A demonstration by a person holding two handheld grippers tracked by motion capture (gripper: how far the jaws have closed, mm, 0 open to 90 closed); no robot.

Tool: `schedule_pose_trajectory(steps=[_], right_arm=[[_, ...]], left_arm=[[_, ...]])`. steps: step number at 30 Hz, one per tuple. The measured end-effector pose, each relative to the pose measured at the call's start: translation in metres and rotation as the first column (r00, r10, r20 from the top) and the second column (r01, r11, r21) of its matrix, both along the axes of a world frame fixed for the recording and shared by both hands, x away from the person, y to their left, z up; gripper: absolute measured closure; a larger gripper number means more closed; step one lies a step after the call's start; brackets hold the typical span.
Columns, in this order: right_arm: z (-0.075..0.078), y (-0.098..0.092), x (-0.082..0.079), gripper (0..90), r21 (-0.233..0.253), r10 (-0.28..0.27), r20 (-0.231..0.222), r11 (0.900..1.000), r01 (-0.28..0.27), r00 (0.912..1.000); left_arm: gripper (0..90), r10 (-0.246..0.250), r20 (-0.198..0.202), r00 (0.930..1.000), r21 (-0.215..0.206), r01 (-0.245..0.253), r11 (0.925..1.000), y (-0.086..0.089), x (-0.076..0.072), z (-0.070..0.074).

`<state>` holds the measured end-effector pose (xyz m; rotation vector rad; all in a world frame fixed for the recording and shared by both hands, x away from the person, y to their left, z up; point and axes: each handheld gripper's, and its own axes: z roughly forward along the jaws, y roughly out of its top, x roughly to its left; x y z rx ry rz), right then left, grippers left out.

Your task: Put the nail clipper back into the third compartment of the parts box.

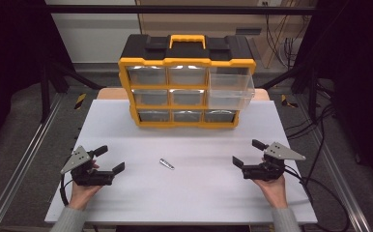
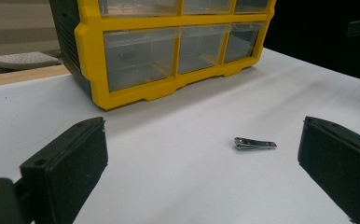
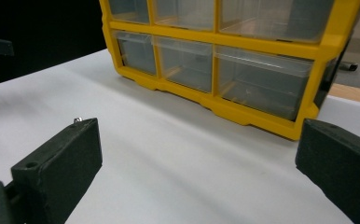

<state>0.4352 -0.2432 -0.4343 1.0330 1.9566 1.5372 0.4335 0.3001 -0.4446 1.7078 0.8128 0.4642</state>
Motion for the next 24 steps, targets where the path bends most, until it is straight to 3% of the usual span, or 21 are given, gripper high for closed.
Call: schedule_pose_trajectory(steps=[24], right_arm=[[0.01,0.053,0.013,1.4,-0.039,0.086,-0.032,0.995,-0.087,0.9958]], left_arm=[[1.2,0.001,-0.007,1.0,0.007,-0.001,1.0,-0.001,0.001,-0.001]])
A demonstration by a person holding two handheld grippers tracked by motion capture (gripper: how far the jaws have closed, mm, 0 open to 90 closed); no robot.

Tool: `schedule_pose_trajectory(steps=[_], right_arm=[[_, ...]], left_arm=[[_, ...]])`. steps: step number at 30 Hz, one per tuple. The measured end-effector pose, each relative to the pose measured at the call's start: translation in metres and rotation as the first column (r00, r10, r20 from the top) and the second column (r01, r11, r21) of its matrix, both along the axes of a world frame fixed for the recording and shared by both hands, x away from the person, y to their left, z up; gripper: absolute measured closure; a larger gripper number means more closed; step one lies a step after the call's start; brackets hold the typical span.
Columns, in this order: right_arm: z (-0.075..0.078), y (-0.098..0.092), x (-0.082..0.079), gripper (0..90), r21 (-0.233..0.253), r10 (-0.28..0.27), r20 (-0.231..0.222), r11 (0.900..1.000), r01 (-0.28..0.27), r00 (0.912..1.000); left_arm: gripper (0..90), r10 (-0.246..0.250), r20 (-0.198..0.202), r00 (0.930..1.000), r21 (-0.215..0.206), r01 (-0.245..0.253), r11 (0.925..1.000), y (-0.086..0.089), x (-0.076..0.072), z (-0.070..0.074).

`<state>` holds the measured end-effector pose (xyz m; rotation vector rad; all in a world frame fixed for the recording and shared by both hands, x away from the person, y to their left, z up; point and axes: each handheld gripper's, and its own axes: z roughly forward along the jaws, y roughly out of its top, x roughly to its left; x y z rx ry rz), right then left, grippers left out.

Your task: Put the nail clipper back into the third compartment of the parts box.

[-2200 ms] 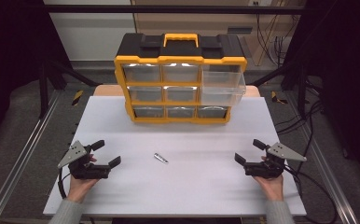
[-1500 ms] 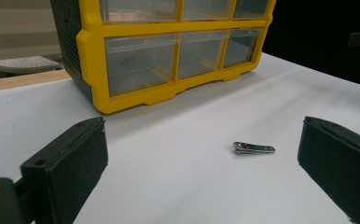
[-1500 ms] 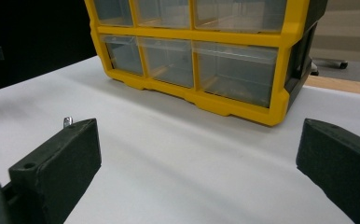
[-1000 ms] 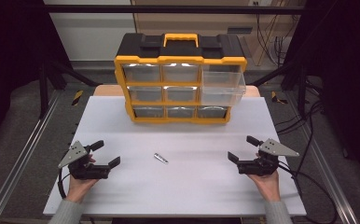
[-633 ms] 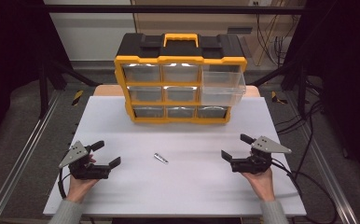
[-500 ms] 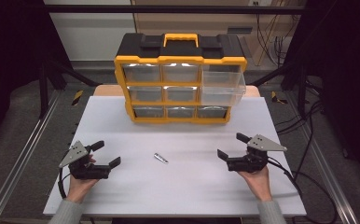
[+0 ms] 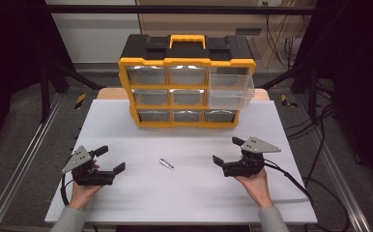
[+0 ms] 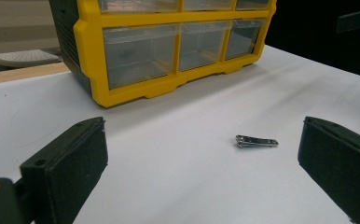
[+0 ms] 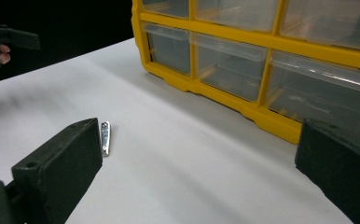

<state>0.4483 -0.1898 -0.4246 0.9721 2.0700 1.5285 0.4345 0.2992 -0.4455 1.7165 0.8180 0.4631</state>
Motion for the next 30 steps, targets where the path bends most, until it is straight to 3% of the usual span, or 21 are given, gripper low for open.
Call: schedule_pose_trajectory(steps=[21,30], right_arm=[[0.003,0.05,0.016,2.0,-0.029,0.071,-0.018,0.997,-0.071,0.9973],[-0.004,0.075,0.026,2.4,-0.057,0.091,-0.044,0.994,-0.093,0.9949]], left_arm=[[1.2,-0.003,-0.004,1.0,0.005,0.003,1.0,0.0,0.001,-0.001],[1.2,-0.002,-0.005,1.0,0.005,0.002,1.0,0.0,0.001,-0.001]])
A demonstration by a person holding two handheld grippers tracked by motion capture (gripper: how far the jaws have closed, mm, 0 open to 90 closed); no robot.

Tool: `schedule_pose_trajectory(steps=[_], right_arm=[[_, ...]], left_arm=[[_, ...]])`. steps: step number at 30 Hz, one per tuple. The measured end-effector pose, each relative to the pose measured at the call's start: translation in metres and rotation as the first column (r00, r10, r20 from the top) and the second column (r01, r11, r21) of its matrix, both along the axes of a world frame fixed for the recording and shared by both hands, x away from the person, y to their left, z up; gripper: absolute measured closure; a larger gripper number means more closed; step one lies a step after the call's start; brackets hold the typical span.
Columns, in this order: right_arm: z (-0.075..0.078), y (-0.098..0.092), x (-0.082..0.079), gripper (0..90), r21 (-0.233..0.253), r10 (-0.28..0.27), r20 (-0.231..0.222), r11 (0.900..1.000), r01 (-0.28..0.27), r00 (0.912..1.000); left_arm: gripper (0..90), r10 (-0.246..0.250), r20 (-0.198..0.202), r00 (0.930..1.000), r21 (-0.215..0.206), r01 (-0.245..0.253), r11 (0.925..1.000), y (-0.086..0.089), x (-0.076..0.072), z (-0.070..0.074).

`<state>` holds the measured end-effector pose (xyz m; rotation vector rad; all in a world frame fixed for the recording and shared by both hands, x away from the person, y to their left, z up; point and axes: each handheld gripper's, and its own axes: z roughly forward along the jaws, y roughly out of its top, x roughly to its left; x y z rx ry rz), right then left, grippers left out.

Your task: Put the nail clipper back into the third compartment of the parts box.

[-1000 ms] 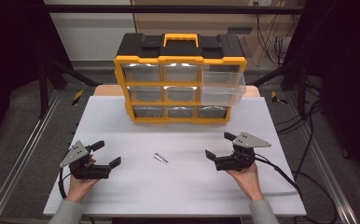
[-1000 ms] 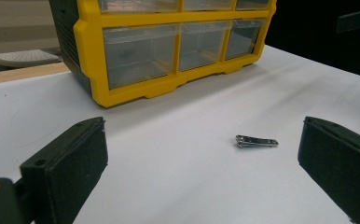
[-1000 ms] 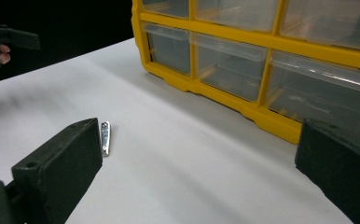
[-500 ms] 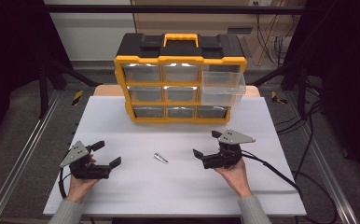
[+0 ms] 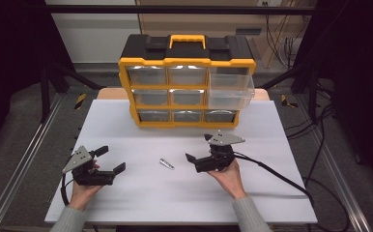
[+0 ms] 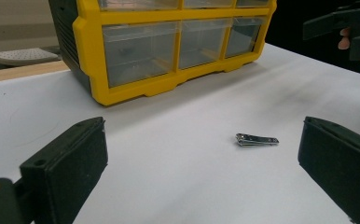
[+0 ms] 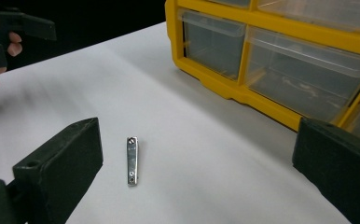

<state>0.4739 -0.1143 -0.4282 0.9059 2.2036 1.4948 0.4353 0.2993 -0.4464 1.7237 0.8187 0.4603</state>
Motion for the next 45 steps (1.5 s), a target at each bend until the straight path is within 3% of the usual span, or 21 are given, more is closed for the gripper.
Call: schedule_pose_trajectory(steps=[18,31,45], right_arm=[[-0.01,0.041,0.016,3.3,-0.067,0.042,-0.046,0.997,-0.045,0.998],[-0.023,0.078,0.029,4.9,-0.133,0.085,-0.093,0.986,-0.097,0.992],[-0.036,0.102,0.038,7.7,-0.182,0.11,-0.159,0.974,-0.139,0.9812]], left_arm=[[1.2,0.0,-0.002,1.0,0.0,0.0,1.0,0.0,0.0,0.0],[1.1,-0.001,-0.004,1.0,0.001,0.001,1.0,0.0,0.0,0.0],[1.1,-0.002,-0.006,1.0,0.001,0.002,1.0,0.0,0.001,0.0]])
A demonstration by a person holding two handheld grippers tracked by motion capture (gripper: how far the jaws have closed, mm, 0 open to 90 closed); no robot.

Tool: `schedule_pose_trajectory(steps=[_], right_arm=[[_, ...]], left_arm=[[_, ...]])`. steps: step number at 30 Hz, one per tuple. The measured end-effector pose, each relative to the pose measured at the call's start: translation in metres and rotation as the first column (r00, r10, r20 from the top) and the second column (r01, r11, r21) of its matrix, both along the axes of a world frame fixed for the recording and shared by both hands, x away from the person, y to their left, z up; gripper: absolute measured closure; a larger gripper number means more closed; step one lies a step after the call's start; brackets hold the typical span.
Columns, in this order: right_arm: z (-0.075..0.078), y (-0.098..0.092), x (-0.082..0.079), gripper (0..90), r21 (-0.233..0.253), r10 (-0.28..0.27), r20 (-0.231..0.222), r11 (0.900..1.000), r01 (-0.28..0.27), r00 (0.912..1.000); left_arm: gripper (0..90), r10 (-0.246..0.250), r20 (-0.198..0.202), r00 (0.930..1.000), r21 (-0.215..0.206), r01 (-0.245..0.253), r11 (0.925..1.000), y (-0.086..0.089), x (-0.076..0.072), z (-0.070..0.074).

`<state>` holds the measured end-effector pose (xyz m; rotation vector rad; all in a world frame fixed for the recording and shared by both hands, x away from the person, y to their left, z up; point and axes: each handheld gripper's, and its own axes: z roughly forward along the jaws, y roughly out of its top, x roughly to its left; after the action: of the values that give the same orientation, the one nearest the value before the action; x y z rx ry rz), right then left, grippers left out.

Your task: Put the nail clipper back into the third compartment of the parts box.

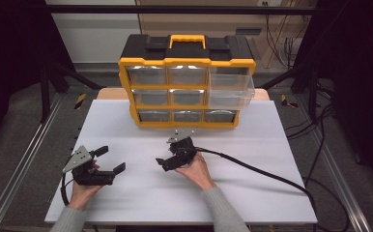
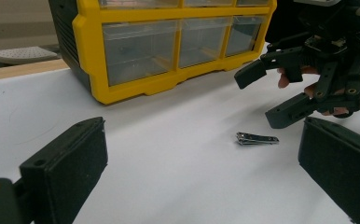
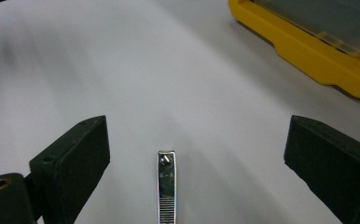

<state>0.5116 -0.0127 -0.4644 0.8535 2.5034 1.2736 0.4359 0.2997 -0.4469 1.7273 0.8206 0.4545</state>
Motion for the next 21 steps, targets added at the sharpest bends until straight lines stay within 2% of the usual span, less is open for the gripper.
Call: schedule_pose_trajectory(steps=[2,5,12,15,18,19,21], right_arm=[[-0.001,0.003,0.001,8.5,-0.004,0.007,0.005,1.0,-0.007,1.0],[-0.003,0.006,0.003,9.6,-0.032,0.009,-0.007,0.999,-0.01,0.9999],[-0.012,0.011,0.005,15.9,-0.064,0.019,-0.039,0.998,-0.021,0.9991],[-0.014,0.016,0.005,22.5,-0.08,0.036,-0.045,0.996,-0.039,0.9983],[-0.015,0.017,0.005,26.3,-0.077,0.043,-0.048,0.996,-0.046,0.9979],[-0.016,0.017,0.005,31.9,-0.089,0.038,-0.051,0.995,-0.043,0.998],[-0.017,0.017,0.005,36.2,-0.108,0.05,-0.055,0.993,-0.056,0.9972]], left_arm=[[1.1,0.0,0.0,1.0,0.0,0.0,1.0,0.0,0.0,0.0],[1.1,-0.001,0.0,1.0,0.0,0.001,1.0,0.0,0.0,0.0],[1.1,-0.002,-0.002,1.0,0.001,0.002,1.0,0.0,0.0,0.0],[1.1,-0.003,-0.003,1.0,0.0,0.003,1.0,0.0,0.0,0.0],[1.1,-0.004,-0.004,1.0,0.001,0.004,1.0,0.0,0.0,0.0],[1.1,-0.004,-0.003,1.0,0.001,0.004,1.0,0.0,0.0,0.0],[1.1,-0.003,-0.003,1.0,0.001,0.003,1.0,0.0,0.0,0.0]])
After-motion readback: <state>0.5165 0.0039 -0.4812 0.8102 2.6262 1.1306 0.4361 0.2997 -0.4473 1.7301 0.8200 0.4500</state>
